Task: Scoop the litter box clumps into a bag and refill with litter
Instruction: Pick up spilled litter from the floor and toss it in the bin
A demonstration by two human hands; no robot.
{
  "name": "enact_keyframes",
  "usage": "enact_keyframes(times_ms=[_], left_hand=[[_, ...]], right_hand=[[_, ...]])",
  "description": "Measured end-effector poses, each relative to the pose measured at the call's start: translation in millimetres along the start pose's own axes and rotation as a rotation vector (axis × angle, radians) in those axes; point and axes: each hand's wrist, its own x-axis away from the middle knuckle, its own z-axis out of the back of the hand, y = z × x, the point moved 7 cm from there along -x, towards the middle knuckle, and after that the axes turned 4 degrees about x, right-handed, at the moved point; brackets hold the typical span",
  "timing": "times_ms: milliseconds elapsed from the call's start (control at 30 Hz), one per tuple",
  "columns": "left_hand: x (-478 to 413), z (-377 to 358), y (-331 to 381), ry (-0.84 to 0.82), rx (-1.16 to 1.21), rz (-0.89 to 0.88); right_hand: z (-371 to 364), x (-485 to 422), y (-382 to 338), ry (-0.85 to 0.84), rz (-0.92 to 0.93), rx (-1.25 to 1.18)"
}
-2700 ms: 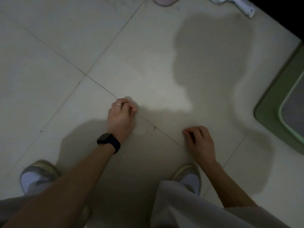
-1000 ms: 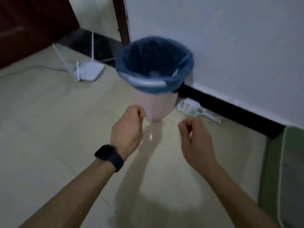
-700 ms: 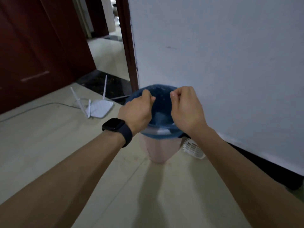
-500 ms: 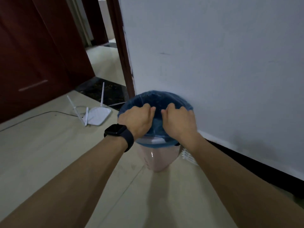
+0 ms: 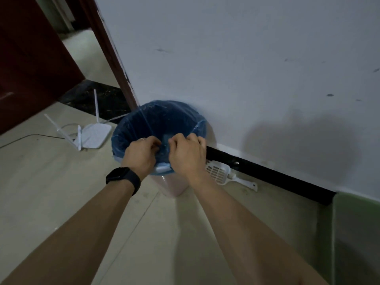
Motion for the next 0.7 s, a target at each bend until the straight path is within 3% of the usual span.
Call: enact_keyframes(times_ms=[133,233,333,433,567,700], left_hand=[[5,-1,-14,0.057,-0.11,-0.03],[3,5,-23,0.143,0.038,-0.024],[-3,-1,-18,0.075,0.164,-0.109],[-4,-3,-9,0.051,0.095,-0.189],[-9,-9,-17,0.003,-0.214,-0.185],[-21,-11,-25,-0.092,-0.157,-0.122]], right_hand=[[-4,1,2,0.008,-0.003,-0.011],[1,1,2,0.042,-0.023,-0.05],[-1,1,0,0.06,-0.037,-0.032],[-2,0,1,0.07,0.003,0.045],[-3,3,-1,-0.071,0.057,0.179],[1,20,3,-0.203,-0.026,0.221]])
